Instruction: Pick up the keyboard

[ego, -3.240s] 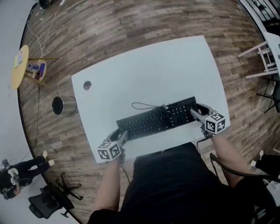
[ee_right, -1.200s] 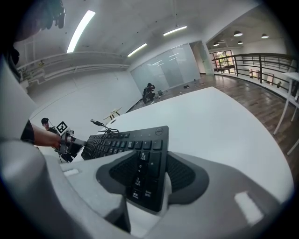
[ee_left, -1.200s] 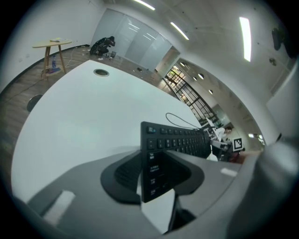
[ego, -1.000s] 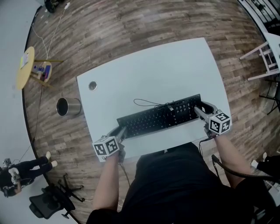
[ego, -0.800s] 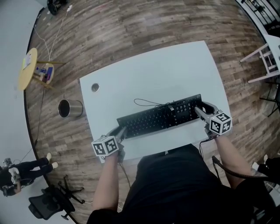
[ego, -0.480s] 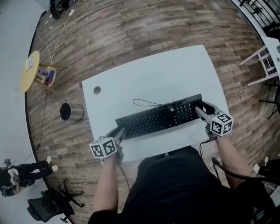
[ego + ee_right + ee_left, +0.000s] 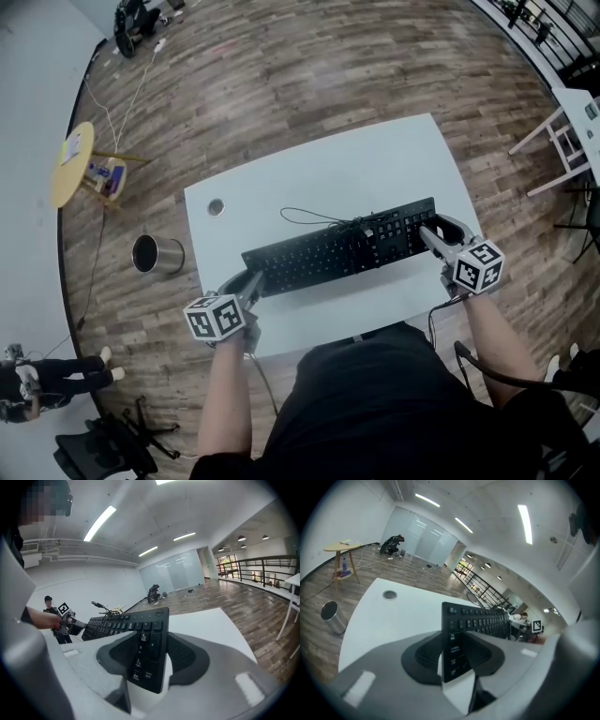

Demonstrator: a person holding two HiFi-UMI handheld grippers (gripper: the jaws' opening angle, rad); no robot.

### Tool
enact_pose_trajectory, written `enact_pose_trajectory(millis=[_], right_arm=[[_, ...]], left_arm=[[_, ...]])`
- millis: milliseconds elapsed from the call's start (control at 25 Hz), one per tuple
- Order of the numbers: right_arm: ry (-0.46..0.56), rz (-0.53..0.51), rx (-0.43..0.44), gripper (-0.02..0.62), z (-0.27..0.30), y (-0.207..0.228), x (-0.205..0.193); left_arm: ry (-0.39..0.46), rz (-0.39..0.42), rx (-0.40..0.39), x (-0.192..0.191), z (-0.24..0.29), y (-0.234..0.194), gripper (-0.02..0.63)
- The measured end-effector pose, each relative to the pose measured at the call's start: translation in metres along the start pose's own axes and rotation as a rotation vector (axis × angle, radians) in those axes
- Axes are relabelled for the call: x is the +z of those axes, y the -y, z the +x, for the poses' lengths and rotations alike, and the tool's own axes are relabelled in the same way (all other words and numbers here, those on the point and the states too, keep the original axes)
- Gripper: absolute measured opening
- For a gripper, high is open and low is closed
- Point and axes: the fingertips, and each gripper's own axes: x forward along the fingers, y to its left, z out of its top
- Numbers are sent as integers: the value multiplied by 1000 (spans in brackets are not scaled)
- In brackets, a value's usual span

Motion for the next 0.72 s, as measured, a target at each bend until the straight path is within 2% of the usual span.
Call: enact_pose_trajectory(millis=[720], right_arm=[[140, -61, -12, 195, -16, -15, 68]], left_arm=[[100, 104, -32, 61, -30, 27, 137]])
